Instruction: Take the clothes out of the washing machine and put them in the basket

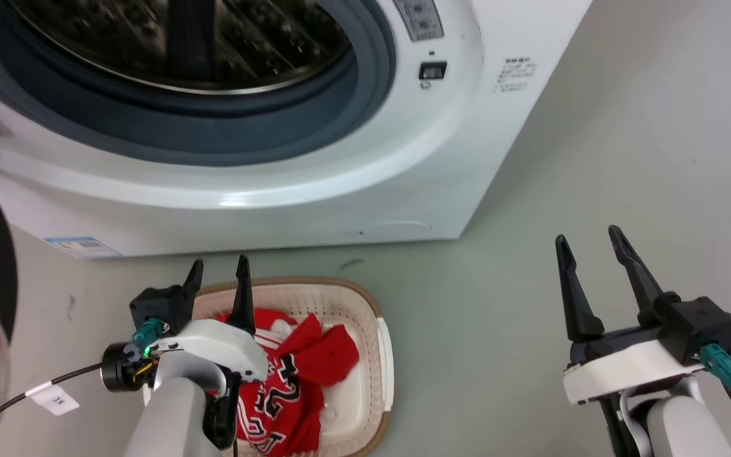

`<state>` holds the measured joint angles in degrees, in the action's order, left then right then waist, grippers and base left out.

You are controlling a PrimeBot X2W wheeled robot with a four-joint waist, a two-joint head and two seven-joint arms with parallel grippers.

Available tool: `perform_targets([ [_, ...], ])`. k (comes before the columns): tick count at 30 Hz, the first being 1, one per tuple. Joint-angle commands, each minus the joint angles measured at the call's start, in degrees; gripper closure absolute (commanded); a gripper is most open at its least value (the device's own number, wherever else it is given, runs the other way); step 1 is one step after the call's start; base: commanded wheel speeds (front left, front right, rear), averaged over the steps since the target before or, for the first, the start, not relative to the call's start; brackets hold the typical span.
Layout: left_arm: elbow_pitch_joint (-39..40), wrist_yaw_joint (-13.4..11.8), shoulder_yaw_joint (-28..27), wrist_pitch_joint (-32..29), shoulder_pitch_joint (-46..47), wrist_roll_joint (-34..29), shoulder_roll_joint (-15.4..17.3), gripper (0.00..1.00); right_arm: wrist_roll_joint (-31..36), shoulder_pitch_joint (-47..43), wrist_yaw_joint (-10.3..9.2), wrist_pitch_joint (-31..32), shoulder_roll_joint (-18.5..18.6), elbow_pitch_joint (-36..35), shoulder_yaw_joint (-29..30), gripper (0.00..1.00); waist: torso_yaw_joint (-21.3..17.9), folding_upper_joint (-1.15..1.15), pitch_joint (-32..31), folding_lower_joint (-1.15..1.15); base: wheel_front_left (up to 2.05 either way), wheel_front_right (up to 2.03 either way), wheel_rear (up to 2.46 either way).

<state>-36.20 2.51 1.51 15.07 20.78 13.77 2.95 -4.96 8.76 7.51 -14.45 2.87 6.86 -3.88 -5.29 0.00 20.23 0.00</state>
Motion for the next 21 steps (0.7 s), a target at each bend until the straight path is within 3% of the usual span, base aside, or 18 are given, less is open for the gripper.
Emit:
perform_targets([
  [1, 3.1, -0.3, 0.6, 0.1, -1.5, -0.2, -0.1, 0.0, 0.4, -1.4, -0.04, 0.3, 0.0, -0.7, 0.6, 0.0, 1.9, 0.0, -4.1, 0.0, 0.0, 0.0, 0.0],
  [8, 13.5, -1.6, 1.1, 0.1, -4.6, -4.4, -0.1, 0.0, 1.4, -5.4, -0.04, 1.5, 0.0, -3.1, 3.6, 0.0, 3.4, 0.0, -10.2, 0.0, 0.0, 0.0, 0.0],
  [14, 20.6, -0.9, 1.2, 0.1, -8.3, -7.7, 0.2, 0.0, 1.8, -8.6, -0.04, 2.7, 0.0, -4.8, 4.8, 0.0, 3.7, 0.0, -14.6, 0.0, 0.0, 0.0, 0.0],
  [21, 24.4, -0.9, 2.2, 0.1, -13.0, -9.3, 0.3, 0.0, 2.0, -11.8, -0.04, 3.7, 0.0, -6.5, 6.0, 0.0, 4.8, 0.0, -17.8, 0.0, 0.0, 0.0, 0.0],
])
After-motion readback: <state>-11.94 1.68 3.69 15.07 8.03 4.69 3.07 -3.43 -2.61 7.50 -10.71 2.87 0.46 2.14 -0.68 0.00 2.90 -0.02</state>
